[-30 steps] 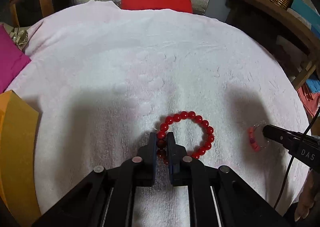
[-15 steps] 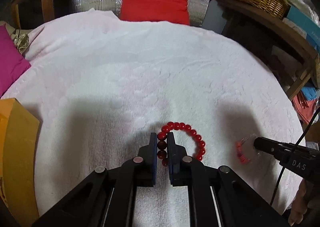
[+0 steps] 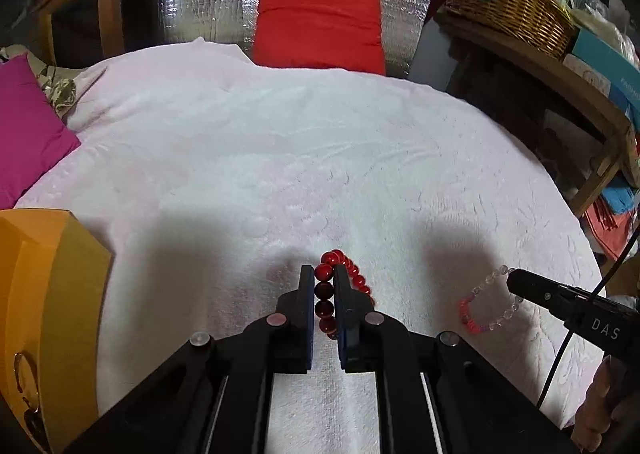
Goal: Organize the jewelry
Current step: 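Carry the red and pink-and-clear bracelets over the orange box with both tools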
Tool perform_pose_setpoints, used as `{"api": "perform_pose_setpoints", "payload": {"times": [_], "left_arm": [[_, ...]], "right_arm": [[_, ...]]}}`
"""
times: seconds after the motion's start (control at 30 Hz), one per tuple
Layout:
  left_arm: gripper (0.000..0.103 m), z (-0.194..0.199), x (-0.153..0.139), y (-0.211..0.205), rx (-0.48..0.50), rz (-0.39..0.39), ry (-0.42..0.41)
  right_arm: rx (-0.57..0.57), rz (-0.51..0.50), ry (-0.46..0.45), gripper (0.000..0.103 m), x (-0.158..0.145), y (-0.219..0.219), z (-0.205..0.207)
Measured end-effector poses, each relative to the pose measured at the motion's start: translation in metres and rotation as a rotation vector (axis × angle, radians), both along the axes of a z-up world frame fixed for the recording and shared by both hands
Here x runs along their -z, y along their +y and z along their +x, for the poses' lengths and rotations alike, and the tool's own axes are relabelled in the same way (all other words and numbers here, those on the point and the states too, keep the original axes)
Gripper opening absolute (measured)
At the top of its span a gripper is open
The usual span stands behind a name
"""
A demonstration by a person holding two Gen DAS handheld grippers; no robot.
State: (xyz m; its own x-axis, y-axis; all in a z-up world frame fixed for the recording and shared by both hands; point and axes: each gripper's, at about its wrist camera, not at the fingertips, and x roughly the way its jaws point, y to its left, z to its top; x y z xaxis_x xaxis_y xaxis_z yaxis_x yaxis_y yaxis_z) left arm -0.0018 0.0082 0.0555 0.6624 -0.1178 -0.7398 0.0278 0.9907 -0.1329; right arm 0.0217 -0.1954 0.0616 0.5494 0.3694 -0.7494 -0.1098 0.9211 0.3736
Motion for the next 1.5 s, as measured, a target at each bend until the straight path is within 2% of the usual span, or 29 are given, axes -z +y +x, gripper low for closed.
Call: {"api": "perform_pose_setpoints", "payload": {"times": [0.43,0.67,0.77,0.97,1.07,1.3,1.5], "left_arm": [[0.009,-0.029,-0.011,0.019,-0.049,-0.002,-0.018],[0.010,-0.061,-0.043,0.038,-0.106,-0.021,-0.093],[0.010,-0.072,-0.054,0.050,-0.137,-0.037,-0.108],[0.009,-0.101,-0.077,0.087,-0.230,-0.043,-0.158],[0.009,-0.112,-0.082,0.120,-0.297,-0.053,-0.173],[0.009,-0.117,-0.072,0.187,-0.462,-0.033,-0.170],[0.009,-0.113,-0.061,0.218,-0.530,-0.036,-0.161]], "right_arm": [[-0.033,0.087,-0.079,0.009,-0.014,0.027,-0.010],[-0.080,-0.003,-0.188,0.009,-0.024,0.058,-0.031],[-0.097,0.000,-0.191,0.009,-0.022,0.070,-0.037],[-0.125,0.034,-0.192,0.009,-0.021,0.095,-0.044],[-0.163,0.046,-0.208,0.009,-0.026,0.115,-0.049],[-0.267,0.027,-0.236,0.009,-0.046,0.166,-0.053],[-0.337,0.013,-0.269,0.009,-0.070,0.206,-0.047]]}}
